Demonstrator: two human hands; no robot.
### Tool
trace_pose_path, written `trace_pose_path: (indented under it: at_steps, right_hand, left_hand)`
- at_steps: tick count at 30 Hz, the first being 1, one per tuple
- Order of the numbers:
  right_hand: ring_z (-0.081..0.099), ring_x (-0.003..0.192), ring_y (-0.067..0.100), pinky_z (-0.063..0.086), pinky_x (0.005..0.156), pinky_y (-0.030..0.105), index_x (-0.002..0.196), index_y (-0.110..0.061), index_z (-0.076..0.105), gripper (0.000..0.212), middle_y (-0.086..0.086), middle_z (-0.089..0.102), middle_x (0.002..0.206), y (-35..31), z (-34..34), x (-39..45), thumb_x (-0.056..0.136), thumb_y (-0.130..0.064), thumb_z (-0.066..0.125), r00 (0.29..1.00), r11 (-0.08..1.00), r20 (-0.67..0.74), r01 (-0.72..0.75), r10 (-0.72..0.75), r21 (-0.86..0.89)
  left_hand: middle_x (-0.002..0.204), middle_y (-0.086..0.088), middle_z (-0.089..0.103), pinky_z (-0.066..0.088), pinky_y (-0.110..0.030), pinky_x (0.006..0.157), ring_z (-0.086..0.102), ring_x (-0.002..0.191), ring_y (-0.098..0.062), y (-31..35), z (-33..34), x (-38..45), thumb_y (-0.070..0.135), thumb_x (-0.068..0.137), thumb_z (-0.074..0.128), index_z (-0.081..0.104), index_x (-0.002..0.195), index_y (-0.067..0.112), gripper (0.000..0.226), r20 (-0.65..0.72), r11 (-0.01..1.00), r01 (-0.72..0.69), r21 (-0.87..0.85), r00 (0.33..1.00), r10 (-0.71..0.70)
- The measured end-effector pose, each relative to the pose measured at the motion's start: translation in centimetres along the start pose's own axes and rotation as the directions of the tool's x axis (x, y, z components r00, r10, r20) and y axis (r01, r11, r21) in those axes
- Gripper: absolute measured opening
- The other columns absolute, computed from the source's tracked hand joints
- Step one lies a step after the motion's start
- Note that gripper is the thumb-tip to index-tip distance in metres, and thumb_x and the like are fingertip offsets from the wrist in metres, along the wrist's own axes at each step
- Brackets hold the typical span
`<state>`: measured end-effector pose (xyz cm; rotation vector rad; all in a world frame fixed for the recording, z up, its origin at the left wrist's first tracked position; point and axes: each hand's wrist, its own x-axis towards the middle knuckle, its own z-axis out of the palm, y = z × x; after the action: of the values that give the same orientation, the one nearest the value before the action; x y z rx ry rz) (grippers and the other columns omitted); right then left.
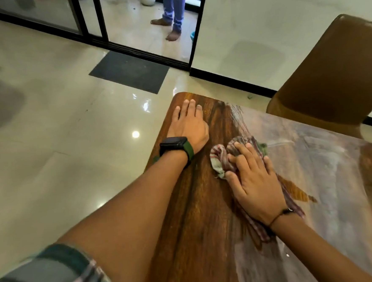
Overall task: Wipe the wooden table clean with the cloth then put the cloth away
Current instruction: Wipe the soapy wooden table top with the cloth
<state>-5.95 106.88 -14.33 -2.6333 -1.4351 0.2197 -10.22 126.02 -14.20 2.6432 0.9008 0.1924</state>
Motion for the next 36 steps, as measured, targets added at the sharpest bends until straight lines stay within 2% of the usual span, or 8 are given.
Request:
trace_pose_path:
  at_steps: [6, 13, 21, 25, 27, 29, 32, 36]
  right_hand:
    - [-0.006, 0.146, 0.015, -0.004, 0.116, 0.053, 0.148, -0.037, 0.018, 0.057, -0.009, 0.000, 0.159, 0.8, -0.4, 9.8, 0.092, -0.048, 0.016, 0.998, 0.998, -0.012, -0.058, 0.058, 0.003]
    - [0.001, 0.146, 0.020, 0.004, 0.114, 0.057, 0.149, -0.032, 0.015, 0.051, -0.005, 0.004, 0.160, 0.6, -0.9, 18.2, 0.100, -0.041, 0.020, 0.996, 0.994, 0.014, -0.091, 0.092, -0.054]
    - [-0.015, 0.144, 0.014, -0.005, 0.116, 0.048, 0.146, -0.041, -0.004, 0.062, -0.013, -0.014, 0.156, 1.3, -0.5, 0.6, 0.087, -0.059, 0.002, 0.997, 1.000, 0.077, 0.000, 0.001, -0.020]
    - [0.012, 0.145, 0.020, 0.012, 0.111, 0.046, 0.141, -0.041, 0.030, 0.050, -0.007, 0.018, 0.157, 2.5, -0.1, -7.8, 0.096, -0.056, 0.012, 0.992, 0.990, 0.015, 0.126, -0.125, -0.061]
    - [0.021, 0.141, 0.023, 0.022, 0.106, 0.055, 0.128, -0.037, 0.042, 0.043, -0.003, 0.031, 0.151, 3.4, -0.5, -6.1, 0.094, -0.055, 0.021, 0.982, 0.980, 0.016, 0.187, -0.186, -0.061]
    - [0.016, 0.142, 0.021, 0.023, 0.106, 0.060, 0.130, -0.033, 0.041, 0.049, 0.000, 0.030, 0.151, 3.7, -0.8, -1.6, 0.089, -0.055, 0.024, 0.984, 0.983, 0.005, 0.175, -0.175, -0.058]
    - [0.003, 0.145, 0.018, 0.007, 0.114, 0.054, 0.144, -0.030, 0.028, 0.063, -0.004, 0.013, 0.158, 4.2, -1.0, 7.4, 0.086, -0.055, 0.020, 0.999, 0.998, -0.007, 0.038, -0.039, -0.044]
    - [0.009, 0.145, 0.022, 0.007, 0.112, 0.057, 0.146, -0.030, 0.022, 0.064, -0.001, 0.016, 0.158, 5.2, -1.6, 15.6, 0.086, -0.050, 0.017, 0.990, 0.988, -0.011, -0.144, 0.144, -0.063]
  left_hand:
    - [0.155, -0.008, 0.015, 0.000, -0.037, 0.116, 0.007, 0.143, -0.019, -0.4, 0.6, 0.0, 0.029, 0.094, 0.030, 0.019, 0.145, 0.010, 0.055, -0.033, 0.999, 0.014, -0.043, 0.999, -0.015]
    - [0.156, -0.009, 0.010, 0.001, -0.040, 0.116, 0.004, 0.143, -0.021, -0.3, 0.9, -0.1, 0.031, 0.095, 0.025, 0.015, 0.146, 0.010, 0.056, -0.027, 0.998, -0.017, 0.060, 0.999, 0.019]
    - [0.156, -0.009, 0.006, -0.002, -0.042, 0.116, 0.001, 0.144, -0.023, -0.2, 0.5, -0.6, 0.033, 0.095, 0.023, 0.011, 0.146, 0.010, 0.057, 0.042, 0.997, -0.021, 0.071, 0.999, 0.018]
    - [0.156, -0.010, 0.007, -0.002, -0.043, 0.116, 0.002, 0.143, -0.025, -0.1, 0.6, -0.8, 0.034, 0.095, 0.023, 0.010, 0.146, 0.009, 0.059, 0.039, 0.995, -0.019, 0.097, 0.999, 0.016]
    - [0.156, -0.011, 0.007, -0.001, -0.043, 0.116, 0.002, 0.143, -0.025, 0.0, 0.8, -0.8, 0.034, 0.094, 0.023, 0.010, 0.146, 0.008, 0.059, 0.030, 0.996, -0.023, 0.085, 0.999, 0.020]
    - [0.156, -0.011, 0.007, -0.001, -0.044, 0.116, 0.002, 0.143, -0.026, -0.2, 1.0, -0.6, 0.034, 0.094, 0.024, 0.010, 0.146, 0.008, 0.060, 0.018, 0.997, -0.021, 0.080, 1.000, 0.020]
    - [0.156, -0.011, 0.007, 0.000, -0.044, 0.116, 0.002, 0.143, -0.026, -0.1, 1.3, -0.3, 0.034, 0.094, 0.023, 0.011, 0.146, 0.008, 0.060, -0.002, 0.996, -0.026, 0.090, 1.000, 0.027]
    - [0.156, -0.011, 0.007, 0.000, -0.044, 0.116, 0.002, 0.143, -0.026, -0.1, 1.4, -0.2, 0.034, 0.093, 0.023, 0.011, 0.146, 0.008, 0.060, -0.019, 0.996, -0.021, 0.087, 1.000, 0.022]
